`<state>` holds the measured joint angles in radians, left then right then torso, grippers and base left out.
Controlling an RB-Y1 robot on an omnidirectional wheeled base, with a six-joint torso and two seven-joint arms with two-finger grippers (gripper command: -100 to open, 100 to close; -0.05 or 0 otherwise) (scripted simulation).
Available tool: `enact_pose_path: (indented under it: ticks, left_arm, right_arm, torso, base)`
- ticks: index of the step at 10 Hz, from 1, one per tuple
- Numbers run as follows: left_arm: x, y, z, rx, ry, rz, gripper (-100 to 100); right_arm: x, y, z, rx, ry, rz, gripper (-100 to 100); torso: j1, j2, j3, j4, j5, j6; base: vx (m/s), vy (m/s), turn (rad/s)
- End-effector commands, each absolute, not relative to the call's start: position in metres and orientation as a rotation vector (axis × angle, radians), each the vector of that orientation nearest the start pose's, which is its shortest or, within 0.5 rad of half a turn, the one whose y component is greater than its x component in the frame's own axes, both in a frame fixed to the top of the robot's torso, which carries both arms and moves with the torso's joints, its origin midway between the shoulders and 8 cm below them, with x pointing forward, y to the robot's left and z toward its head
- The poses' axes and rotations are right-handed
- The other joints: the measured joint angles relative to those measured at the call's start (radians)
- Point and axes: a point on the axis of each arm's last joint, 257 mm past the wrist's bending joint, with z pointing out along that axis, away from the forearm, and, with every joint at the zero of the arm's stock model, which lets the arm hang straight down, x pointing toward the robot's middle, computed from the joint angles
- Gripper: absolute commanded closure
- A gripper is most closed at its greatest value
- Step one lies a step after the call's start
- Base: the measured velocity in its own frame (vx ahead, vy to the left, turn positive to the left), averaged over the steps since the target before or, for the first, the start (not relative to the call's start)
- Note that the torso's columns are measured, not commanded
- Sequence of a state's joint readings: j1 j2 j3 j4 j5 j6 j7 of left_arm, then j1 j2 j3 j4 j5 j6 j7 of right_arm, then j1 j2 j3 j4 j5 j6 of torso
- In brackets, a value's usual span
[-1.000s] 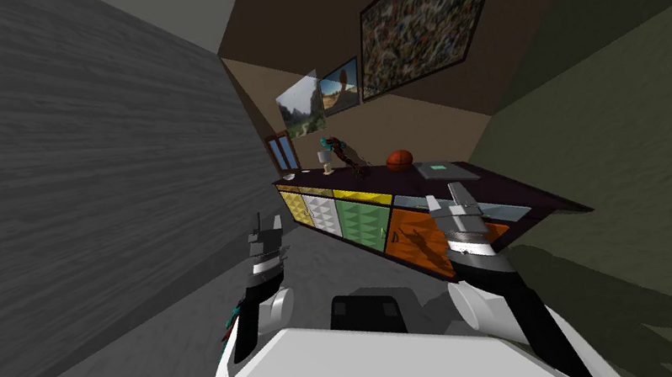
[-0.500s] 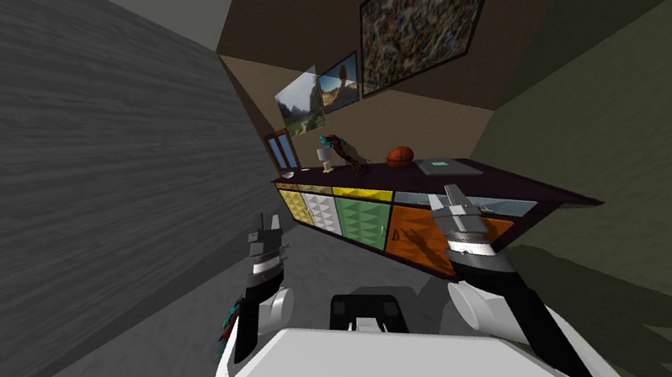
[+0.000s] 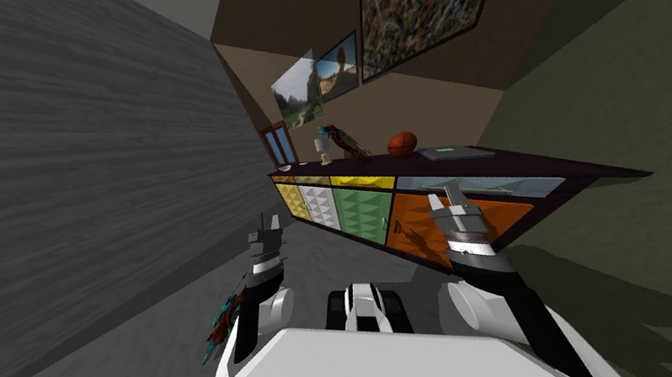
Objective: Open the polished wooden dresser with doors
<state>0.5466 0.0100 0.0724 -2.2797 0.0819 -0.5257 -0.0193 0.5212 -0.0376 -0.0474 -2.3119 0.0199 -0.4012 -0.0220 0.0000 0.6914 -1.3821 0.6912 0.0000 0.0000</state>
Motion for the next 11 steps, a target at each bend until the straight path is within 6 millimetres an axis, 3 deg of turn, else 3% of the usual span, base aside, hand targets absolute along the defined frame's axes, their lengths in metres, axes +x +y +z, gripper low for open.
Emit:
enact_pose_path:
  ticks: [1,11]
  left_arm:
    - [0.329,0.316,0.016,-0.695,0.581,-1.241,0]
    - [0.329,0.316,0.016,-0.695,0.581,-1.241,0]
  right_arm:
    - [0.351,-0.287,0.012,0.609,0.784,1.171,-100]
    - [0.352,-0.266,-0.003,0.146,1.065,0.712,-100]
  torso:
    - [0.000,0.033,-0.069,0.033,0.000,0.000]
    - [0.001,0.046,-0.094,0.047,0.000,0.000]
  base:
    - [0.044,0.011,-0.004]
    - [0.072,0.023,-0.005]
